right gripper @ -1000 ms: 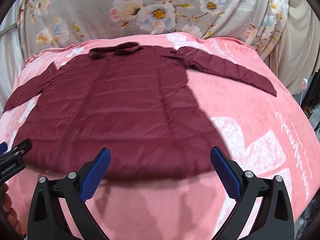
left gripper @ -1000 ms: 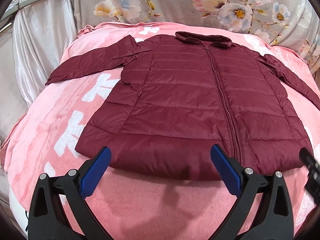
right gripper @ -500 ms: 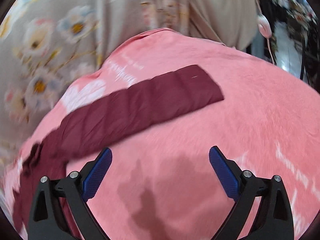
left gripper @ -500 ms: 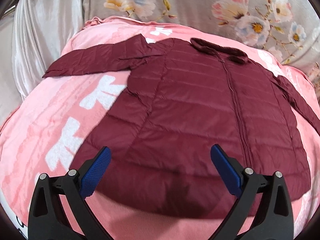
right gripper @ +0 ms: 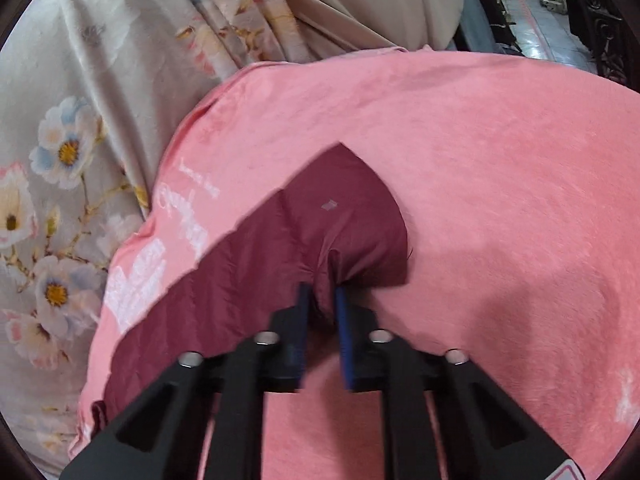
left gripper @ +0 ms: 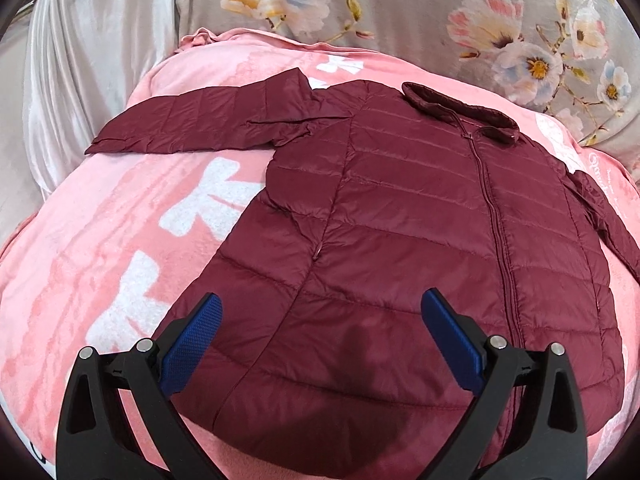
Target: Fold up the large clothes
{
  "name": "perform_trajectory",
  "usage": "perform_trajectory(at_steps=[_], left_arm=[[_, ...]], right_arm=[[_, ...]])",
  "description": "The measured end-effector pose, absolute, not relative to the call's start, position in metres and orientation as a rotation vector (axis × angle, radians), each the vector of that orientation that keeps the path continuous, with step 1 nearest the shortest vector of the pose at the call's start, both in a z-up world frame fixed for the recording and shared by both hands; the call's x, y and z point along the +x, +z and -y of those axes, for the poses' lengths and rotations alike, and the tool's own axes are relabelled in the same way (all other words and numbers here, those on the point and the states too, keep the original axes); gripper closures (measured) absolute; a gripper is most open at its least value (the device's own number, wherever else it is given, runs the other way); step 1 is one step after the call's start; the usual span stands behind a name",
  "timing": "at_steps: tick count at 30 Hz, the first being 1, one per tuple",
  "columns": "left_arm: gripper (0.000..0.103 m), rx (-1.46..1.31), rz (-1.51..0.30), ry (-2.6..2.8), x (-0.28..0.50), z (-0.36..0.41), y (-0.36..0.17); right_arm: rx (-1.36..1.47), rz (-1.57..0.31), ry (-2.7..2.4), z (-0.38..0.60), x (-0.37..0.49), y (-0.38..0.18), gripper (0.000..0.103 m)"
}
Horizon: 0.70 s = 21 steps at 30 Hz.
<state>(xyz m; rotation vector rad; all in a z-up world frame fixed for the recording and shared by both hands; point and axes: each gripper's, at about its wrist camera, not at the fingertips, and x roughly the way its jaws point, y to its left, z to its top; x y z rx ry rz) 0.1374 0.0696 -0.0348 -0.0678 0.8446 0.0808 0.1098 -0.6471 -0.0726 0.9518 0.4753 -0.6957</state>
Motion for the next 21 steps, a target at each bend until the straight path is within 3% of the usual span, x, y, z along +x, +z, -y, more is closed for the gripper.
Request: perform_trajectory(at_steps=[5, 12, 15, 21], left_arm=[[0.006, -0.072, -0.825, 0.078, 0.143, -0.069, -0.031], [0.006, -0.119, -0.798, 0.053, 0.152, -0.076, -0.021], [0.006, -0.155, -0.785, 0.051, 0.155, -0.086, -0.015], [0.006, -0.205, -0.766, 0.061, 0.160, -0.114, -0.008]], right_arm=[[0.756, -0.359, -0.523, 0.584, 0.153, 0.012, 0.097], [0.394, -0.378, 0.016, 0.374, 0.237, 0.112, 0.098], [0.316, -0.473, 0.228, 0.284, 0.265, 0.100, 0.098], [0.182, -0.726, 0.452, 0.142, 0.306, 0.013, 0.098]])
